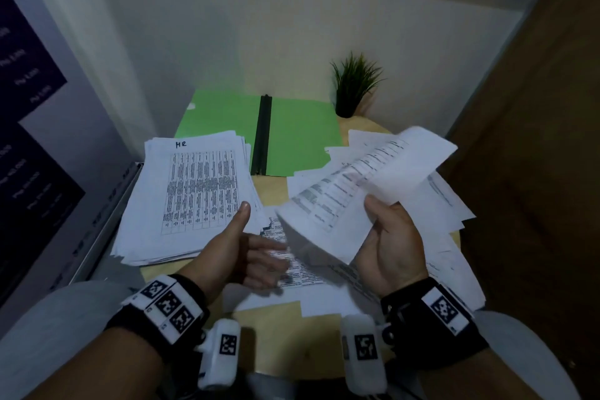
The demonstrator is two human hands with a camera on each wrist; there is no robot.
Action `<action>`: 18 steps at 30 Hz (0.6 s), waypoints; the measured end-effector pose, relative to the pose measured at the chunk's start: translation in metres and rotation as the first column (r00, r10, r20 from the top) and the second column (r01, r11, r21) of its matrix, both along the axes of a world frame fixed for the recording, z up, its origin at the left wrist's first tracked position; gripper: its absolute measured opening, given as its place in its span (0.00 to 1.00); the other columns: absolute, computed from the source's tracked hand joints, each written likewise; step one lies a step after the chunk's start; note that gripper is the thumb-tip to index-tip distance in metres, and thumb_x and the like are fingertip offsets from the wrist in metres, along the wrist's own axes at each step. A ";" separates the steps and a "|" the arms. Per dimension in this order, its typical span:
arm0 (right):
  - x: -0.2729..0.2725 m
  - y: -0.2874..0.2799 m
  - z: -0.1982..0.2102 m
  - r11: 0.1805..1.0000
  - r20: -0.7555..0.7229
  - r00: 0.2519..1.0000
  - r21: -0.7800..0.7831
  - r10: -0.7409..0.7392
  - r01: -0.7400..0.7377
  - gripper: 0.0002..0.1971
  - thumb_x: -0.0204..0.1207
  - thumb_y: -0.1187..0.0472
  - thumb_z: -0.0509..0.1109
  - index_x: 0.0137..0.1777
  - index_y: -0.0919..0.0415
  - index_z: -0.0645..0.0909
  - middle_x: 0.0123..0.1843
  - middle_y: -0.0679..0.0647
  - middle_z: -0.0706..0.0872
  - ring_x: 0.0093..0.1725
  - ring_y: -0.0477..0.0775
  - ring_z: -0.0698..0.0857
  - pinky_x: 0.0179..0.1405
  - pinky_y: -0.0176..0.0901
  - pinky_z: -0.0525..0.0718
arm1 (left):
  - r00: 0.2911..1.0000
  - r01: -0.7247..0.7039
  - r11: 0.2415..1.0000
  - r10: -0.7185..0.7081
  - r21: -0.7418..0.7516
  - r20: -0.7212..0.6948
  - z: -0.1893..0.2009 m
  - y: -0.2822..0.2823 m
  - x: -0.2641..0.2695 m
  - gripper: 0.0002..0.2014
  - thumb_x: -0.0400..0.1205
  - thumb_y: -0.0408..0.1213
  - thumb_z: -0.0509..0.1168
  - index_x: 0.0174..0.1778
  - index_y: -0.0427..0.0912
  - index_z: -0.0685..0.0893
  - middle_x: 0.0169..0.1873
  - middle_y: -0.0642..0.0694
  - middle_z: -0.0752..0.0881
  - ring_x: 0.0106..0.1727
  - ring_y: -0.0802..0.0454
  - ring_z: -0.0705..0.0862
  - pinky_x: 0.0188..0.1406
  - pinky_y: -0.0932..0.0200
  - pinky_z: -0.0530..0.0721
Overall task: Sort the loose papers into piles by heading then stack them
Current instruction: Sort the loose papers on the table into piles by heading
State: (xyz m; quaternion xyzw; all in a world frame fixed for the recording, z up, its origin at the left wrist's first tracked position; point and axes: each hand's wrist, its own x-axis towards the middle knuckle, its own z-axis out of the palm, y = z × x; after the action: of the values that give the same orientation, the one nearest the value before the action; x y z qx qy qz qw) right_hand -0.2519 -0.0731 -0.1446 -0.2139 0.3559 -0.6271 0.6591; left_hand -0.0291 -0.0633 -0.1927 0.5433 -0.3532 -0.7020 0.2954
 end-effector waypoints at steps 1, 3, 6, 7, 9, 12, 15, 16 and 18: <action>0.004 0.003 0.001 0.999 0.008 0.999 -0.022 0.049 -0.049 0.17 0.82 0.65 0.62 0.64 0.62 0.88 0.64 0.62 0.92 0.64 0.63 0.90 0.62 0.59 0.90 | 0.999 -0.019 1.000 0.019 -0.016 -0.041 -0.001 -0.001 -0.002 0.50 0.75 0.78 0.44 0.56 0.34 0.90 0.44 0.34 0.93 0.44 0.34 0.89 0.38 0.50 0.88; 0.013 0.008 -0.001 0.990 0.008 0.992 -0.055 0.127 -0.126 0.18 0.75 0.64 0.64 0.60 0.64 0.90 0.64 0.64 0.91 0.64 0.64 0.90 0.64 0.60 0.89 | 0.993 -0.079 0.993 0.071 -0.087 -0.090 -0.001 -0.004 -0.005 0.43 0.76 0.77 0.47 0.56 0.44 0.91 0.35 0.43 0.87 0.41 0.41 0.88 0.37 0.52 0.86; 0.022 0.011 -0.015 0.969 -0.147 0.959 -0.015 0.243 -0.248 0.19 0.76 0.66 0.69 0.66 0.71 0.85 0.63 0.68 0.91 0.64 0.67 0.89 0.65 0.62 0.88 | 0.964 -0.246 0.940 0.213 -0.238 -0.156 0.004 -0.008 -0.005 0.27 0.80 0.65 0.59 0.62 0.50 0.90 0.39 0.44 0.88 0.39 0.46 0.88 0.41 0.50 0.88; 0.024 0.010 -0.023 0.958 -0.245 0.927 0.022 0.283 -0.286 0.17 0.77 0.67 0.71 0.64 0.73 0.85 0.61 0.69 0.91 0.64 0.69 0.89 0.65 0.64 0.87 | 0.947 -0.313 0.905 0.277 -0.288 -0.160 0.006 -0.010 -0.002 0.21 0.82 0.57 0.64 0.64 0.50 0.88 0.47 0.42 0.92 0.47 0.43 0.90 0.47 0.47 0.88; 0.023 0.004 -0.044 0.928 -0.435 0.824 0.096 0.363 -0.359 0.14 0.74 0.65 0.70 0.57 0.67 0.87 0.53 0.66 0.93 0.60 0.72 0.89 0.63 0.65 0.86 | 0.896 -0.445 0.824 0.408 -0.352 -0.176 0.010 -0.015 0.007 0.15 0.85 0.38 0.67 0.68 0.46 0.85 0.59 0.42 0.92 0.59 0.42 0.91 0.57 0.43 0.87; 0.013 -0.012 -0.073 0.861 -0.713 0.533 0.202 0.456 -0.467 0.15 0.73 0.66 0.69 0.60 0.56 0.84 0.57 0.58 0.92 0.64 0.65 0.87 0.62 0.54 0.80 | 0.833 -0.528 0.719 0.541 -0.452 -0.113 0.016 -0.019 0.024 0.16 0.86 0.26 0.66 0.69 0.39 0.83 0.58 0.45 0.92 0.60 0.47 0.91 0.57 0.48 0.90; -0.002 -0.028 -0.099 0.840 -0.924 -0.048 0.367 0.380 -0.399 0.29 0.77 0.58 0.72 0.79 0.51 0.73 0.79 0.50 0.79 0.78 0.52 0.77 0.74 0.48 0.76 | 0.806 -0.476 0.676 0.591 -0.563 0.029 0.016 -0.022 0.043 0.16 0.82 0.24 0.69 0.65 0.40 0.83 0.52 0.50 0.93 0.54 0.50 0.92 0.51 0.55 0.92; -0.006 -0.031 -0.108 0.851 -0.924 -0.186 0.380 0.333 -0.364 0.34 0.76 0.53 0.74 0.82 0.52 0.69 0.81 0.50 0.76 0.81 0.53 0.74 0.77 0.51 0.75 | 0.803 -0.462 0.675 0.594 -0.576 0.051 0.015 -0.023 0.049 0.18 0.80 0.23 0.70 0.64 0.43 0.83 0.53 0.49 0.93 0.54 0.48 0.92 0.53 0.50 0.91; -0.010 -0.032 -0.124 0.851 -0.894 -0.352 0.398 0.276 -0.343 0.42 0.71 0.43 0.76 0.83 0.52 0.66 0.82 0.51 0.71 0.84 0.58 0.67 0.80 0.58 0.72 | 0.815 -0.445 0.680 0.578 -0.583 0.052 0.014 -0.024 0.059 0.23 0.75 0.25 0.71 0.62 0.53 0.83 0.55 0.46 0.92 0.57 0.42 0.91 0.59 0.41 0.88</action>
State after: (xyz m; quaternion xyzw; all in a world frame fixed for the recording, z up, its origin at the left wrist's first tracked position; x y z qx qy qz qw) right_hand -0.2620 -0.1055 -0.2689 -0.7193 0.6420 -0.0191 0.2647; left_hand 0.0303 -0.0877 -0.1789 0.5910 -0.4025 -0.3913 0.5793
